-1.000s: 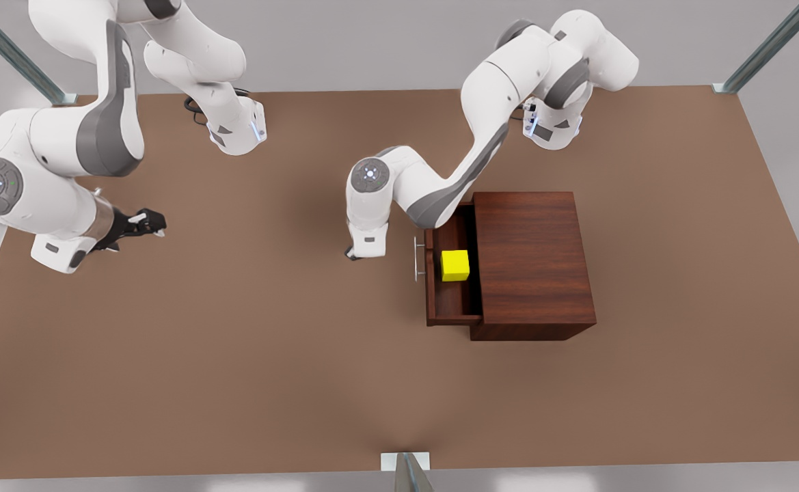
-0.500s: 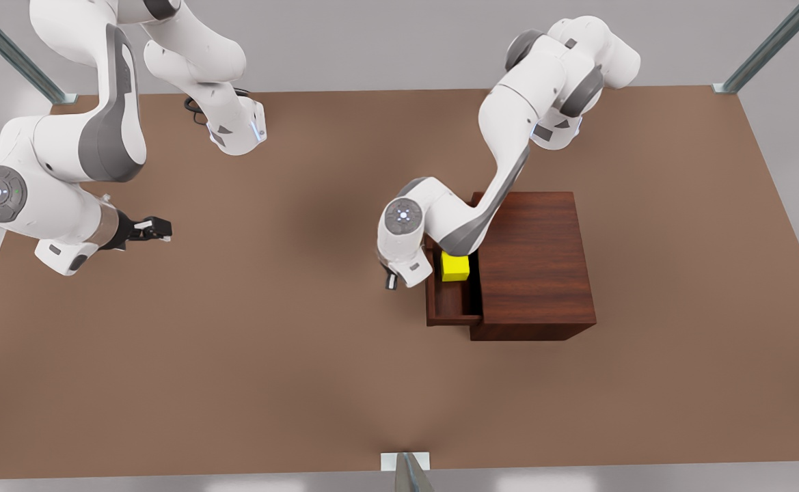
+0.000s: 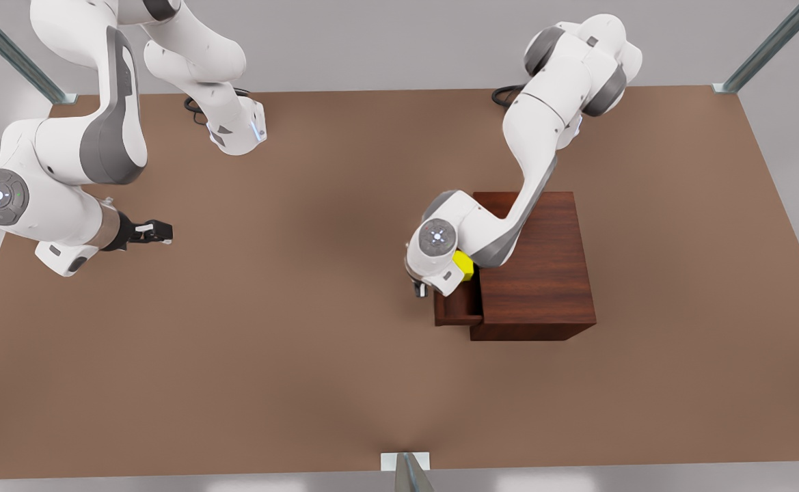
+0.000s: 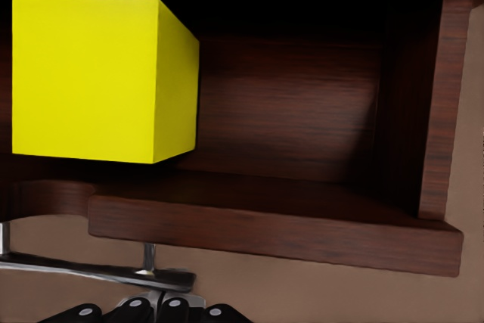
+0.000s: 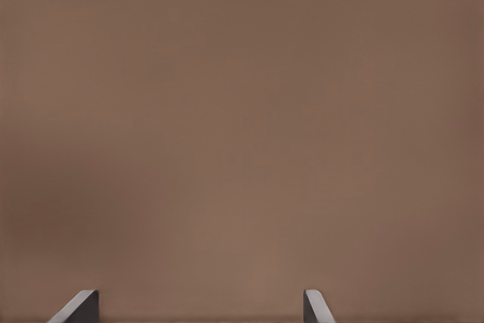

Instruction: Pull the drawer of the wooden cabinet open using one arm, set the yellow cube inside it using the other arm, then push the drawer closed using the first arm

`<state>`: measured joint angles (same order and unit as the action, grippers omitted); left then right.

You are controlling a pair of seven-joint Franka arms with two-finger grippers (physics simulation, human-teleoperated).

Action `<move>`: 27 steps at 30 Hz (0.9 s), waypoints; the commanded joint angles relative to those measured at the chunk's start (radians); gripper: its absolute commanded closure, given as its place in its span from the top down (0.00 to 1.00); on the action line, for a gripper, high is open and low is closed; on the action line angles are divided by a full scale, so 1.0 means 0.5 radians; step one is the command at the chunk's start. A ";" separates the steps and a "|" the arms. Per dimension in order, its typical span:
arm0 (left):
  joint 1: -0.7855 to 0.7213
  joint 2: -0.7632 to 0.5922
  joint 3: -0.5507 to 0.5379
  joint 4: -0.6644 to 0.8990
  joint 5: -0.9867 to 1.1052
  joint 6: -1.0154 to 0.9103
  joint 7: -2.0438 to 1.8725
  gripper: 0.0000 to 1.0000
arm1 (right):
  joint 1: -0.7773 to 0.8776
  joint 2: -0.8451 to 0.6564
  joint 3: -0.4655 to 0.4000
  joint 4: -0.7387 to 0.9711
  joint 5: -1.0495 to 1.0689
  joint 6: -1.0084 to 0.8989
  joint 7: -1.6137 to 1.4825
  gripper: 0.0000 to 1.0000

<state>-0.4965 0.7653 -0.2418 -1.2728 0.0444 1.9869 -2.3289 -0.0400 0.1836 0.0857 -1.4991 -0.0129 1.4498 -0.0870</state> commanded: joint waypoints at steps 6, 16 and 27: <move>0.146 -0.132 -0.075 -0.182 0.013 -0.053 0.203 0.21 | 0.000 0.001 0.000 0.001 0.001 0.000 0.064 1.00; 0.287 -0.165 -0.161 -0.274 0.016 -0.056 0.535 0.21 | 0.006 0.001 0.000 -0.014 -0.002 0.018 0.064 1.00; 0.511 -0.217 -0.308 -0.292 0.190 -0.197 0.620 0.21 | 0.013 0.013 0.003 -0.014 0.001 0.021 0.064 1.00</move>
<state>-0.2417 0.6591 -0.3953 -1.4194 0.1186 1.9136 -2.1356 -0.0340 0.1911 0.0873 -1.5068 -0.0138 1.4593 -0.0623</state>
